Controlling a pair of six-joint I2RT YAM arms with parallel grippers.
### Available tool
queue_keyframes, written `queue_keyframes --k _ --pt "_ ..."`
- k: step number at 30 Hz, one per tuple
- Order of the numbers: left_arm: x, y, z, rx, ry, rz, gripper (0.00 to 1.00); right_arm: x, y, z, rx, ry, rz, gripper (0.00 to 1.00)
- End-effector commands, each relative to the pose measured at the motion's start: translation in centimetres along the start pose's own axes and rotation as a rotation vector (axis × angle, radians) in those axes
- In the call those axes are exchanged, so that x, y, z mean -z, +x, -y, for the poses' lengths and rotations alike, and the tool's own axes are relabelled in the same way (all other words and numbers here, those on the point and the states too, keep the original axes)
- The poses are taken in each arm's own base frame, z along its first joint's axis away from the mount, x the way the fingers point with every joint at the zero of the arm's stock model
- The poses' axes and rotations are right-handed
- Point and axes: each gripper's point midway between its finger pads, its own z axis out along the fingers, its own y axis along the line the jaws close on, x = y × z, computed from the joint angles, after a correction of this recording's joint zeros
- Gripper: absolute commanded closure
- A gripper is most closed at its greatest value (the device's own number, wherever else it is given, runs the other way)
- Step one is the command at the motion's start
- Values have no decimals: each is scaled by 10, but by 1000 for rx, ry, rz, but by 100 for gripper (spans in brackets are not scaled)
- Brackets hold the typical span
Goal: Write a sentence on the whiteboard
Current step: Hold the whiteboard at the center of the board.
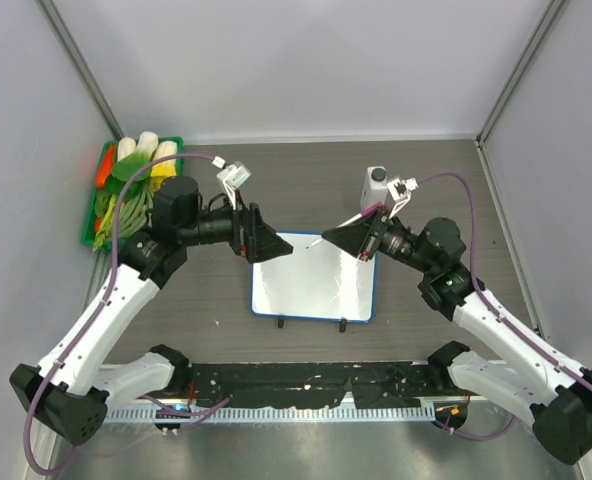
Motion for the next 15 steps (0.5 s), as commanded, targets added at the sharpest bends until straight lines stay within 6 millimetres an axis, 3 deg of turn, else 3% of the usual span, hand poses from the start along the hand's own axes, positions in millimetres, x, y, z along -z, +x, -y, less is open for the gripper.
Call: queue_keyframes --k 1,5,15 --pt "3 2 -49 90 -251 117 0 15 -7 13 69 101 71 99" --pt "16 25 -82 149 -408 192 0 28 1 21 94 153 69 99" --pt "63 40 -97 141 -544 474 0 43 18 38 81 228 62 98"
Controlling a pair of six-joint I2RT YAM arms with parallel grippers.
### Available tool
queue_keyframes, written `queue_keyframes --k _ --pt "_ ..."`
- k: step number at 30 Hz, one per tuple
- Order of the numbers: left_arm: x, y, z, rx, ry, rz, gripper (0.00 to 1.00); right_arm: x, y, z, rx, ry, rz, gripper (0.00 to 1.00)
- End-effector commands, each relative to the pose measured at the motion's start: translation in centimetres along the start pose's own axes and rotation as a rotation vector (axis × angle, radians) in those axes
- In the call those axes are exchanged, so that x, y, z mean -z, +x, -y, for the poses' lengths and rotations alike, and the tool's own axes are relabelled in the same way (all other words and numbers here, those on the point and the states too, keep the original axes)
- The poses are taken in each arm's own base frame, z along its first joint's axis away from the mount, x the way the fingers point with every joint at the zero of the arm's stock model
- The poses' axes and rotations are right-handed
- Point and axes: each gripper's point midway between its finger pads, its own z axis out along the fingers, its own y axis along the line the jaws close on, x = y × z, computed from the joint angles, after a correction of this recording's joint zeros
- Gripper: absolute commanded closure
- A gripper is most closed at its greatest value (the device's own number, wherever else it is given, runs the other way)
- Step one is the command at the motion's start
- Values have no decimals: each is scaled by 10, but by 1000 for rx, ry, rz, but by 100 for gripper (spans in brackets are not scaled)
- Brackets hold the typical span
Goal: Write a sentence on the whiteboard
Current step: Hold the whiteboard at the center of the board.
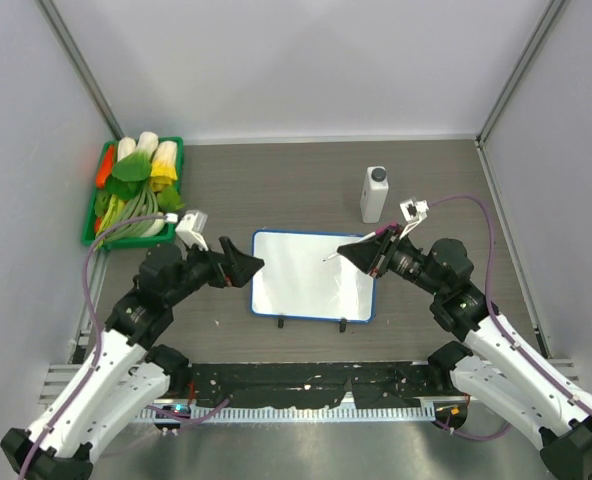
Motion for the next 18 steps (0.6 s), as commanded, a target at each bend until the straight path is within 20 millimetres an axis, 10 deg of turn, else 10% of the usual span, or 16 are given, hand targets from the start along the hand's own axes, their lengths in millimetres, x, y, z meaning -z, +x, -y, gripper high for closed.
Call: queue_keyframes --k 1,18 --pt "10 -37 -3 7 -36 214 0 1 -3 9 24 44 26 99" --pt "-44 19 -27 19 -98 -160 0 -2 8 24 -3 80 8 99"
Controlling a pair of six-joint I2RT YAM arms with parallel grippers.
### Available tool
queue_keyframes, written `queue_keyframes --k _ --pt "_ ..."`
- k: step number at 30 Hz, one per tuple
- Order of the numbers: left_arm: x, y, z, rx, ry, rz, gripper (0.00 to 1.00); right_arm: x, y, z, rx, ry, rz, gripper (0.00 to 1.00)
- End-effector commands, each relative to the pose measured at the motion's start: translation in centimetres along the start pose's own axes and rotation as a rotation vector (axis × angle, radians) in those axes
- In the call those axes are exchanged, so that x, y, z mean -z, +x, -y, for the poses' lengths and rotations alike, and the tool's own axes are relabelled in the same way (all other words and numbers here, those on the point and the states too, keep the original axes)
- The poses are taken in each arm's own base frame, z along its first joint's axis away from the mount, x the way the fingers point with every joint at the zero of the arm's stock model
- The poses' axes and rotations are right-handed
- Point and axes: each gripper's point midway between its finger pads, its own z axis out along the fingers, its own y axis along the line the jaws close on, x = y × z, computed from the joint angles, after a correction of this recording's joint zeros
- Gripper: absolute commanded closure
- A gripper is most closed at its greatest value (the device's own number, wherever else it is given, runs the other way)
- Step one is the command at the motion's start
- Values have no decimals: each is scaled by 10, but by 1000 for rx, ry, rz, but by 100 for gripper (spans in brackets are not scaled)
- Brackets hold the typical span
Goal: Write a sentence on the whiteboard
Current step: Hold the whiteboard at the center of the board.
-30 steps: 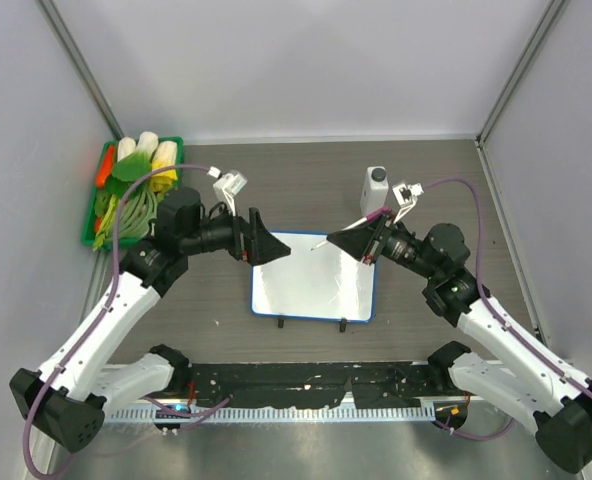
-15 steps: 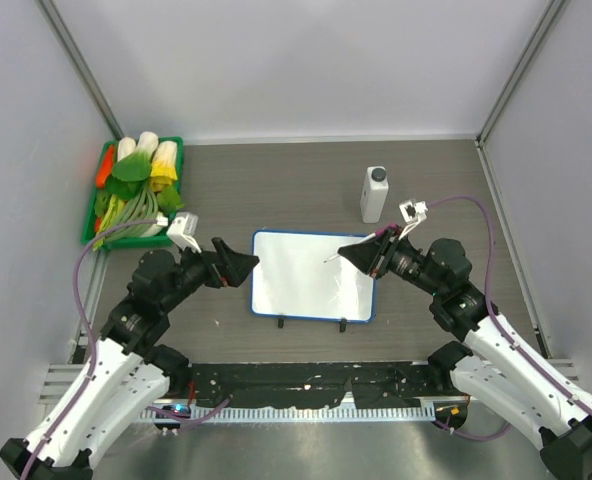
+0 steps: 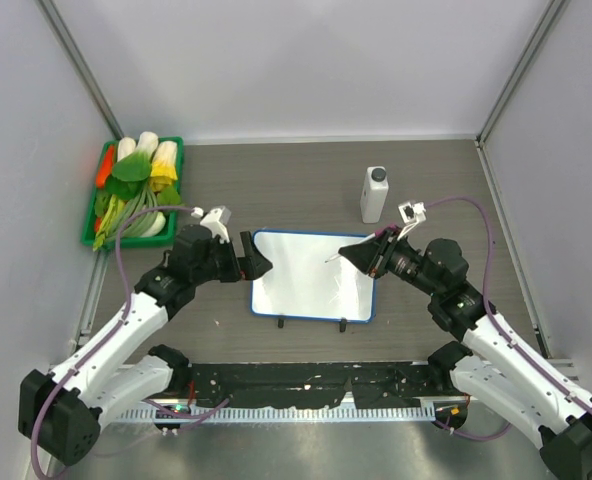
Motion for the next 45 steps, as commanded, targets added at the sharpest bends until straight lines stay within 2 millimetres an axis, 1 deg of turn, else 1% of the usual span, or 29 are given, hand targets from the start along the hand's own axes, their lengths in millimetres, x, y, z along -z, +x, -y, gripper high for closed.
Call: queue_keyframes --k 1,5,15,19,24,28,35,38,42,45 --pt "-1 -12 19 -20 73 -12 0 -2 -3 1 8 -5 25 98" --pt "-3 -9 24 -18 104 -30 0 -4 -2 0 3 -16 12 98" --pt "0 -1 24 -39 127 -45 0 -9 0 4 -6 -10 14 98" --pt "-1 0 25 -36 132 -45 0 -9 0 2 -6 -20 11 99" --pt "2 -5 17 -27 80 -13 0 -9 -3 5 6 1 17 99" --pt "4 -7 11 -39 48 8 0 -10 -1 7 3 1 20 99" --pt "4 -4 -6 -39 -38 -5 0 -12 1 7 4 -4 11 99" --pt "4 -4 -8 -38 -54 -11 0 -12 1 7 2 -3 10 99" --pt "7 -7 -15 -47 -95 5 0 -12 1 9 3 0 14 99" --pt "12 -10 -23 -53 -151 15 0 -13 2 8 1 -5 8 99"
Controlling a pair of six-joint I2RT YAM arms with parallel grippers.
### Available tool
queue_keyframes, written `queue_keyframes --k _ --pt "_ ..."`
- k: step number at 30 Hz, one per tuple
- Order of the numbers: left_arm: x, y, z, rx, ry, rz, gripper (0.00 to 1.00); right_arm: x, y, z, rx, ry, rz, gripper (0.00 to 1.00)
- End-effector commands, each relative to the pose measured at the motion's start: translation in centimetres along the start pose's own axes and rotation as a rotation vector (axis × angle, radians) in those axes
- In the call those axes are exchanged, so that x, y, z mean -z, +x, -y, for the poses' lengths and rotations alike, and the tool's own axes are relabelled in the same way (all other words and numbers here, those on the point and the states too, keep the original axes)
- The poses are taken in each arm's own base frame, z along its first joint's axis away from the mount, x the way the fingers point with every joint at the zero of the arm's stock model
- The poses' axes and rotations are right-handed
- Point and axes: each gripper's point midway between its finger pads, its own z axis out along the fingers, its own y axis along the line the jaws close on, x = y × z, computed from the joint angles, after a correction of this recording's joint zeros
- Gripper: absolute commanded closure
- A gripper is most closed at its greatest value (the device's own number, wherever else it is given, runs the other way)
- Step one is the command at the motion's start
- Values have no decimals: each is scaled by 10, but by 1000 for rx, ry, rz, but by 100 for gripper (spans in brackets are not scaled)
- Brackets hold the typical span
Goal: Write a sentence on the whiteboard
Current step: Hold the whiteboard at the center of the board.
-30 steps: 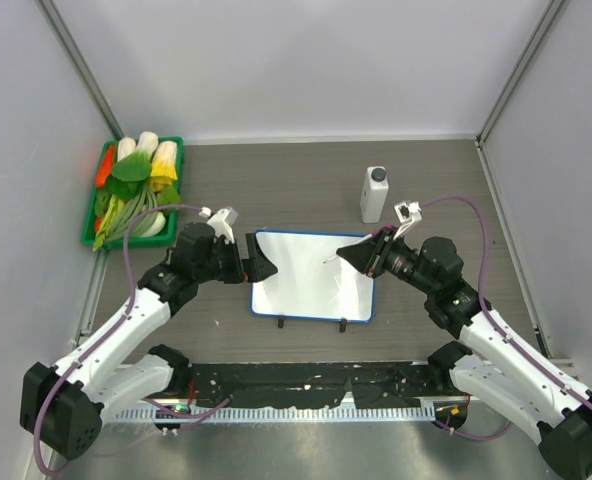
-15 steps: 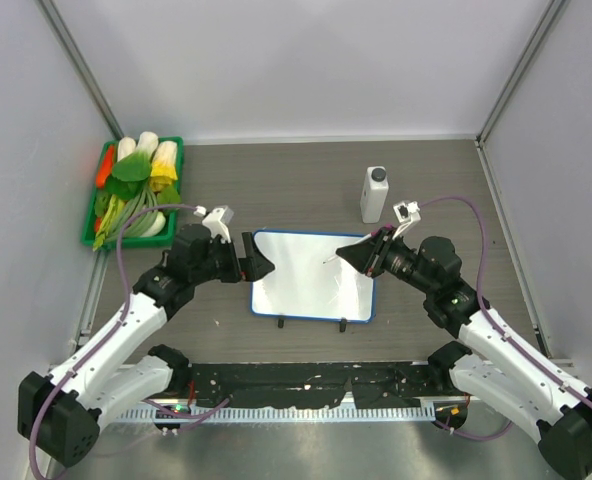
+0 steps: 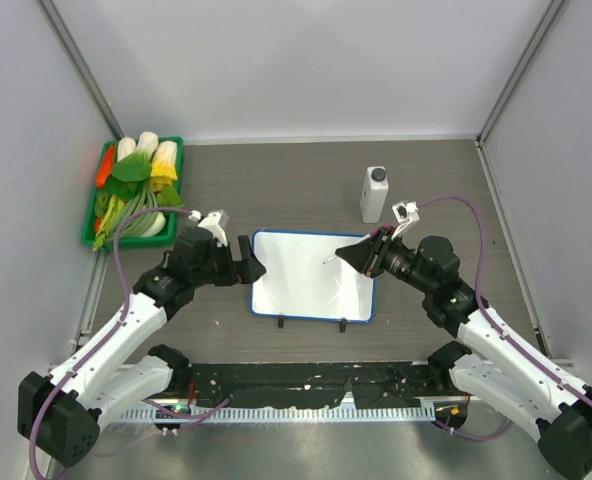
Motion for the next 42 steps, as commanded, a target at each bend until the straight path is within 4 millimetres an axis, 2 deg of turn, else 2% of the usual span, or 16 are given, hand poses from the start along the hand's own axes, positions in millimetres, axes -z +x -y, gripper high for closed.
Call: queue_keyframes --k 1,8,16,22,26,34,42 --pt "13 -22 -9 -32 -85 69 0 -2 -10 -7 22 -33 41 98" --pt "18 -22 -29 -45 -187 86 0 -4 -8 -4 19 -26 35 98" --pt "2 -12 -34 -42 -207 14 2 -6 -12 -8 22 -36 30 98" --pt "-15 -4 -23 1 -113 -14 0 -5 -10 -5 11 -22 30 99" --pt "-24 2 -26 53 -65 -43 1 -4 -8 -3 16 -15 24 99" --pt "-20 -1 -39 238 60 -15 0 -3 -4 0 21 0 8 98" --pt "-15 -8 -42 362 189 41 0 -2 -3 0 25 6 -1 99"
